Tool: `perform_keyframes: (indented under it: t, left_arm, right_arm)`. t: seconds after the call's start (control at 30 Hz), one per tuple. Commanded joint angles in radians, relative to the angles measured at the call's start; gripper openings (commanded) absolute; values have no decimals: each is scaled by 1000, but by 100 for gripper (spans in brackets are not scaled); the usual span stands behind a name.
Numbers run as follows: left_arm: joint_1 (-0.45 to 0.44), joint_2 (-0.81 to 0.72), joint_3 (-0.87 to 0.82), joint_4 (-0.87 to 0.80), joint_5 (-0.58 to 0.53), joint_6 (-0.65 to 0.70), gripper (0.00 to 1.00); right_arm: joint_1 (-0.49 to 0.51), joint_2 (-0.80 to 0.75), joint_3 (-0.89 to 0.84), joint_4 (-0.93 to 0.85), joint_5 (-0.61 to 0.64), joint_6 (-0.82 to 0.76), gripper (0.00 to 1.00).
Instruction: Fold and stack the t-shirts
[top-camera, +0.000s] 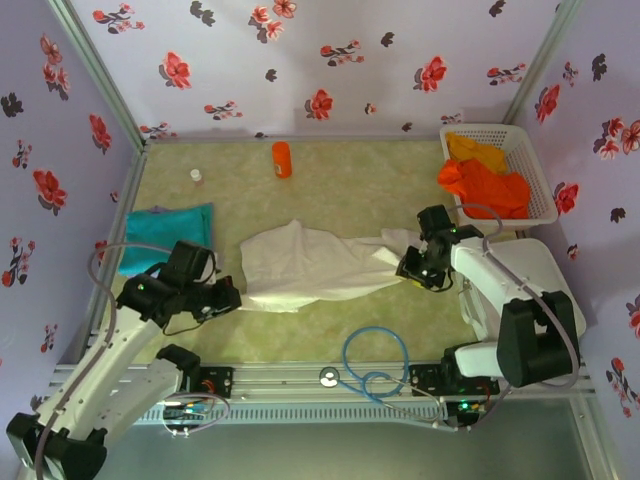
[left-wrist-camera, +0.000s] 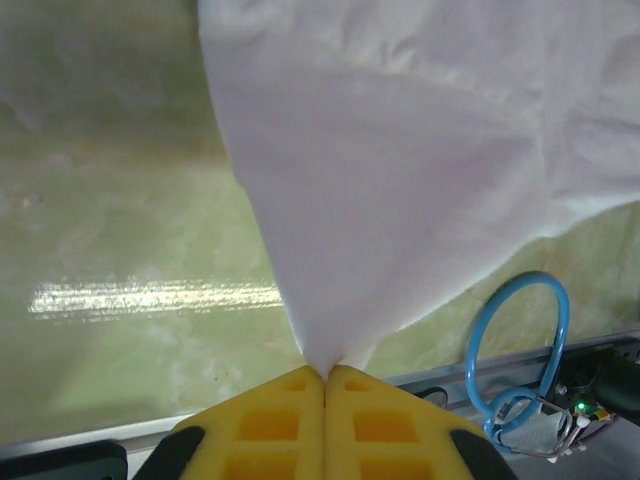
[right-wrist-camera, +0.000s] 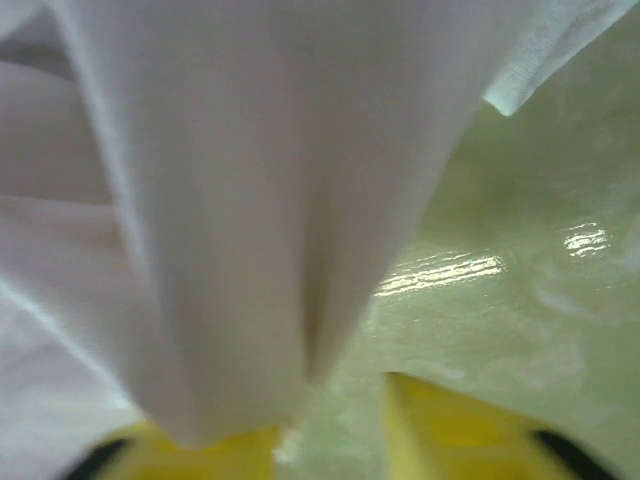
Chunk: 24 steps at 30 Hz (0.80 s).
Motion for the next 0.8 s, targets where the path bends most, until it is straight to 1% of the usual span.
perform_keyframes:
  t: [0.0, 0.03, 0.07, 0.1, 0.2, 0.3, 0.33, 0.37, 0.43, 0.57, 0.6, 0.63, 0.67, 0.77]
  left_arm:
    - [1, 2, -70, 16, 68, -79, 6]
    - [1, 24, -77, 8, 67, -75, 26]
    - [1, 46, -73, 1, 58, -68, 42]
    - [1, 67, -65, 7, 46, -59, 48]
    - [19, 119, -31, 71, 36, -35, 59]
    - [59, 200, 36, 156, 29, 19, 64]
    - [78, 238, 67, 186, 18, 41, 66]
    - [93, 272, 93, 206, 6, 62, 66]
    - [125, 360, 159, 245, -3, 110, 68]
    - [157, 521, 268, 268, -42, 193, 70]
    - [163, 566, 296, 272, -52, 217, 71]
    - [169, 610, 316, 277, -64, 237, 71]
    - [177, 646, 331, 280, -78, 253, 71]
    - [195, 762, 385, 300, -113, 298, 71]
  right_arm:
    - [6, 12, 29, 8, 28, -13, 61]
    - [5, 19, 44, 5, 45, -13, 67]
    - [6, 27, 56, 2, 58, -13, 70]
    - [5, 36, 71, -1, 70, -17, 73]
    - [6, 54, 97, 11, 92, -28, 78]
    - [6, 56, 123, 23, 128, -36, 83]
    - [6, 53, 126, 33, 144, -34, 88]
    - [4, 51, 129, 42, 152, -34, 90]
    - [4, 55, 156, 46, 170, -37, 91]
    - [4, 54, 207, 52, 187, -40, 92]
    - [3, 54, 220, 60, 193, -44, 94]
    - [3, 58, 233, 68, 206, -49, 99]
    - [3, 64, 244, 80, 210, -59, 99]
    - [1, 148, 319, 57, 228, -94, 99]
